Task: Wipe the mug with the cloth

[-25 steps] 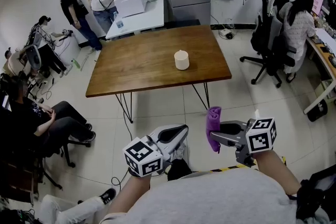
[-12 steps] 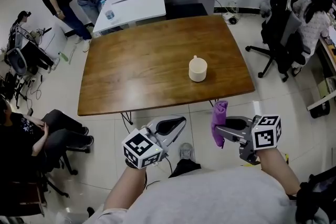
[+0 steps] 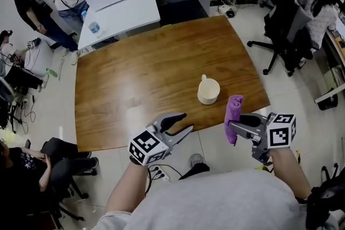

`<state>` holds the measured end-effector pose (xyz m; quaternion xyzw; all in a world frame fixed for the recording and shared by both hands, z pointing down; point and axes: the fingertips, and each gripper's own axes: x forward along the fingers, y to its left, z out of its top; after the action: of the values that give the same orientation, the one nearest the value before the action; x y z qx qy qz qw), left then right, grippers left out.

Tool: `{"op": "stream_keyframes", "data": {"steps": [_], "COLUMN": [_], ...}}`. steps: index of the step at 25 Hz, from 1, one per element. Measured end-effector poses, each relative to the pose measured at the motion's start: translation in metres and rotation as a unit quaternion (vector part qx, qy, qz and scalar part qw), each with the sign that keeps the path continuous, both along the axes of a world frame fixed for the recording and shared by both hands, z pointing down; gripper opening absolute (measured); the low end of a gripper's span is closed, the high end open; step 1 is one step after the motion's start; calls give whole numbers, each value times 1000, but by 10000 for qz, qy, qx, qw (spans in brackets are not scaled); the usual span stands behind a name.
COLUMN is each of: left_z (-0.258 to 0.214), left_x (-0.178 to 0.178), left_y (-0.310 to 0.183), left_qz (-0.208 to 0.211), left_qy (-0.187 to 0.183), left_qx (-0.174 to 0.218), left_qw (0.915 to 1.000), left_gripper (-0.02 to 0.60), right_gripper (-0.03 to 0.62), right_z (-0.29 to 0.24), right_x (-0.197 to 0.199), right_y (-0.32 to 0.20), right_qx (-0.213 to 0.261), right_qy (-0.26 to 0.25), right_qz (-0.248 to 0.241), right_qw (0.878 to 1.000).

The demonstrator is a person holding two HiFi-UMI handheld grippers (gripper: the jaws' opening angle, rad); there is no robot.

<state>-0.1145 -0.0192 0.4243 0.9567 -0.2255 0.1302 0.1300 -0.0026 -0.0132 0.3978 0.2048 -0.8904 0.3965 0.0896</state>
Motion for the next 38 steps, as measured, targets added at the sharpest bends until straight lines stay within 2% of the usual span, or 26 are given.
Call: {"op": "stream_keyframes", "data": {"steps": [4, 9, 14, 19, 23, 28, 33, 38], "left_z": [21, 50, 76, 83, 81, 86, 90, 91], "left_x": [3, 19, 31, 37, 42, 53, 55, 55], "left_y": [-27, -54, -71, -94, -104, -110, -119, -119], "left_qz": [274, 347, 395, 215, 190, 366, 271, 187], "left_qy": [-72, -251, -505, -412, -353, -387, -502, -464], "left_qx": [-204, -431, -654, -809, -795, -830, -714, -714], "left_qw": [9994, 9982, 9958, 9956, 9960, 9951, 9958, 9962], "left_gripper": [167, 186, 195, 201, 202, 217, 215, 207], "right_gripper": [126, 126, 126, 126, 126, 126, 126, 124], "right_z": [7, 18, 52, 66, 77, 95, 104, 112], "right_x": [18, 38, 46, 36, 22, 4, -8, -16], "right_y": [-23, -53, -97, -158, -192, -207, -209, -206], "right_qx": [-98, -228, -466, -675, -631, -819, -1048, -1260], "right_qy": [60, 32, 247, -36, 51, 37, -144, -216], "right_qz": [345, 388, 77, -140, -424, -800, -1024, -1218], "right_qw": [9993, 9990, 9986, 9976, 9971, 9934, 9891, 9843]}}
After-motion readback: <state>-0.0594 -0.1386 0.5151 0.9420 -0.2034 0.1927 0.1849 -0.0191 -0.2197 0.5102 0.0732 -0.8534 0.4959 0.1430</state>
